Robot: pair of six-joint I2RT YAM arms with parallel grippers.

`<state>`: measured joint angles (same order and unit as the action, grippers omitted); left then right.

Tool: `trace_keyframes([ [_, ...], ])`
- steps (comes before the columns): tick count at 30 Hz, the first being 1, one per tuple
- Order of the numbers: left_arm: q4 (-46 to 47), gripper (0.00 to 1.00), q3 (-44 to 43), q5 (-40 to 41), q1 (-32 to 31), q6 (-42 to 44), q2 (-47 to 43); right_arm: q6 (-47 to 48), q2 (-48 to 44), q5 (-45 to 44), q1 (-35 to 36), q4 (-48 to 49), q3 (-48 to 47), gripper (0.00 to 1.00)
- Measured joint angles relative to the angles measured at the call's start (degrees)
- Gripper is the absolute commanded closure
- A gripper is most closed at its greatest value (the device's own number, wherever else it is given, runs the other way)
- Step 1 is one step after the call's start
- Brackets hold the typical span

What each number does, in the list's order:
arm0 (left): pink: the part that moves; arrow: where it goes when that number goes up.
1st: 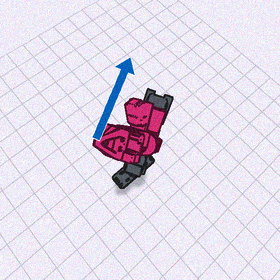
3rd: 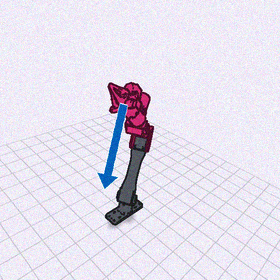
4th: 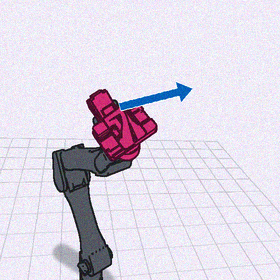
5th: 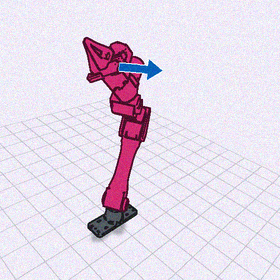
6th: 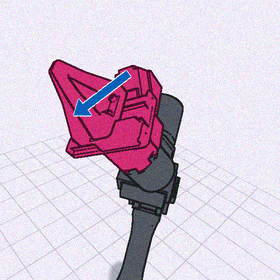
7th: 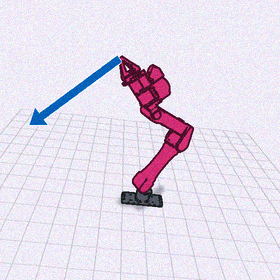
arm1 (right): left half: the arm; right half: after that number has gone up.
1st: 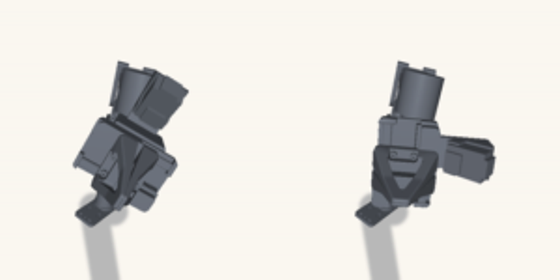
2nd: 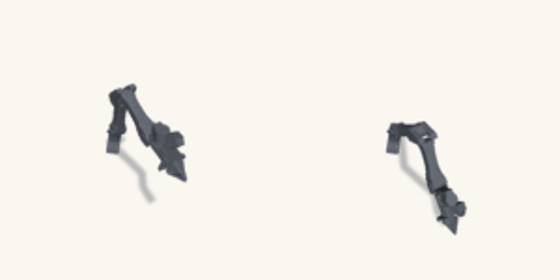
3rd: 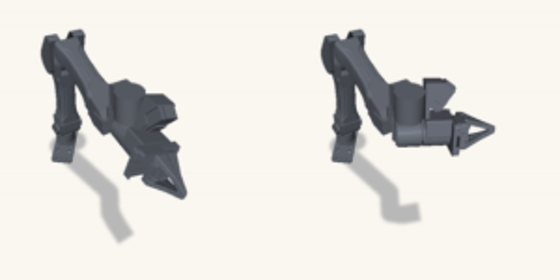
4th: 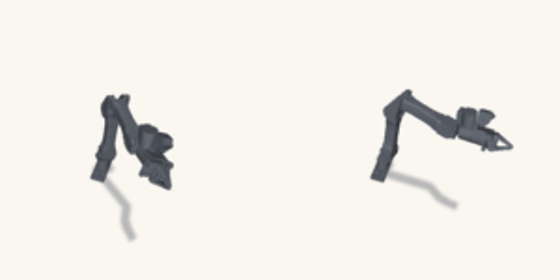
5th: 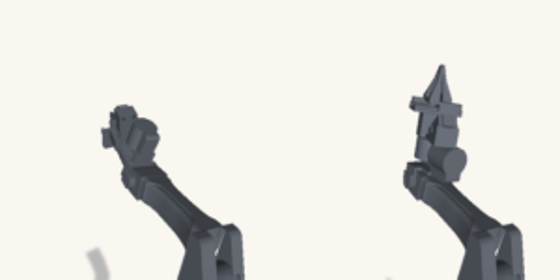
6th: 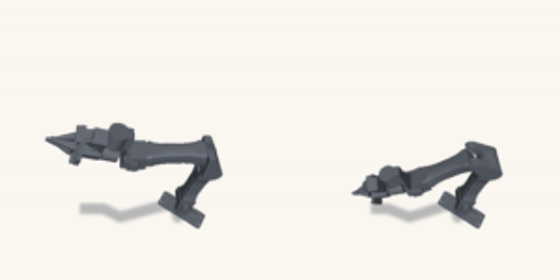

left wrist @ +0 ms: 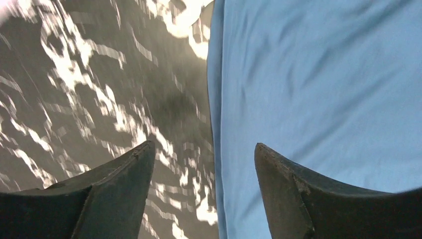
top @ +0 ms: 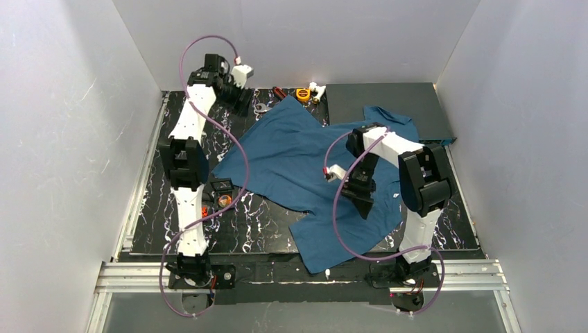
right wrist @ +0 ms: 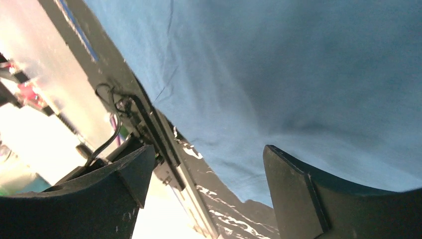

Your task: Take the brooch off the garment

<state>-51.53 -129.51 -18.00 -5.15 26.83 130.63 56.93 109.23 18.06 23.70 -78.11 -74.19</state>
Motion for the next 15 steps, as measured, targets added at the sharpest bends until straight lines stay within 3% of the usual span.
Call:
trace_keyframes([
  [3, 4.3, 0.21, -6.8, -1.4, -2.3, -1.9, 2.9, -0.4, 0.0, 3.0, -2.5, -0.4, -5.5, 0.10],
  [6, 10.1, 0.19, -7.9, -2.6, -5.2, -3.2, 5.4, -1.4, 0.0, 6.8, -7.0, -0.5, -12.8, 0.10],
  [15, 24.4, 0.27, -10.0, -3.9, -9.8, -6.9, 19.0, -5.8, 1.3, 13.9, -17.7, -0.7, -24.0, 0.10],
])
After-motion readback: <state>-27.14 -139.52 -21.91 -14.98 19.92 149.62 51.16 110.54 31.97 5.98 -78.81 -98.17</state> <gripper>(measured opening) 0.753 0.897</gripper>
